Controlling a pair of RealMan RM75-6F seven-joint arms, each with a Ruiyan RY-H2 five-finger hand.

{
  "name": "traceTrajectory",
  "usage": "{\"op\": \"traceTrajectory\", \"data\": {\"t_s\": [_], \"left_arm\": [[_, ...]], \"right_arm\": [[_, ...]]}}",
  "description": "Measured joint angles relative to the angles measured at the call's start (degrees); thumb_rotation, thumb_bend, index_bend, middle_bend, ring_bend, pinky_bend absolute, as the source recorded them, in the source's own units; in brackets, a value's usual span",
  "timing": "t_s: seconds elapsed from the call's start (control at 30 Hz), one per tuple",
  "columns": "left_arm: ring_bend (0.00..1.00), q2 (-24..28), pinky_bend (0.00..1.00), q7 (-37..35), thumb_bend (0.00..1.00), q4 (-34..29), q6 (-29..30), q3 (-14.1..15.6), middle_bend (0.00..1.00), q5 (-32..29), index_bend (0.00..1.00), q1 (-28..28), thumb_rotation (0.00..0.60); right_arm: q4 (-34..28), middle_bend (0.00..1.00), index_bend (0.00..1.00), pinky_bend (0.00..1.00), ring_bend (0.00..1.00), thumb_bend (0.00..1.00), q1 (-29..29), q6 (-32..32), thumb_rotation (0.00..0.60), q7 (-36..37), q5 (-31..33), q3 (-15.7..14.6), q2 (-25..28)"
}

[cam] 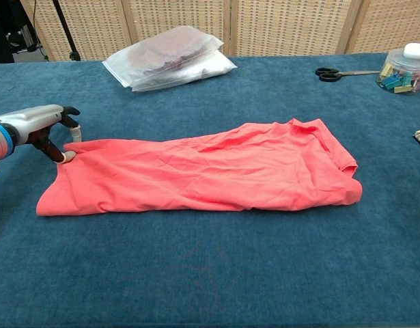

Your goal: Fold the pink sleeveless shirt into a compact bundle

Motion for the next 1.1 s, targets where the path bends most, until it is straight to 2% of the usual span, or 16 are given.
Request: {"op": "traceTrajectory", "data": {"t_s": [0.23, 0.5, 0.83, 1.1], "left_arm": [[0.0, -1.25, 0.0, 1.25, 0.44, 1.48, 0.53, -0.5, 0.0, -0.31, 0.66, -0.34, 0.6], [0.0, -0.7, 0.0, 2.43, 0.52, 1.31, 1.2, -0.95, 0.0, -0.7, 0.73, -0.24, 0.6], [0.0, 3.56, 0.0, 3.61, 0.52, 1.06, 0.5, -1.08, 0.0, -1.81, 0.75, 0.39, 0.6], [0.0, 7.27, 0.0, 0.63, 0.53, 4.07, -3.35, -0.68, 0.0, -1.19, 0.76, 1.37, 0.6]], "right_arm": [[-0.22, 0.0, 0.0, 0.0, 0.0, 0.0, -0.17, 0.25, 0.6, 0.37, -0.24, 0.14, 0.24], [-0.23, 0.0, 0.0, 0.0, 0.0, 0.0, -0.17, -0.08, 0.6, 0.42, -0.21, 0.24, 0.24], [-0.35, 0.0, 0.0, 0.0, 0.0, 0.0, -0.27, -0.13, 0.6, 0.39, -0.42, 0.25, 0.3], [-0.39, 0.0, 0.0, 0.0, 0.0, 0.0, -0.28, -0.33, 0.6, 0.0, -0.57, 0.16, 0.17]]}}
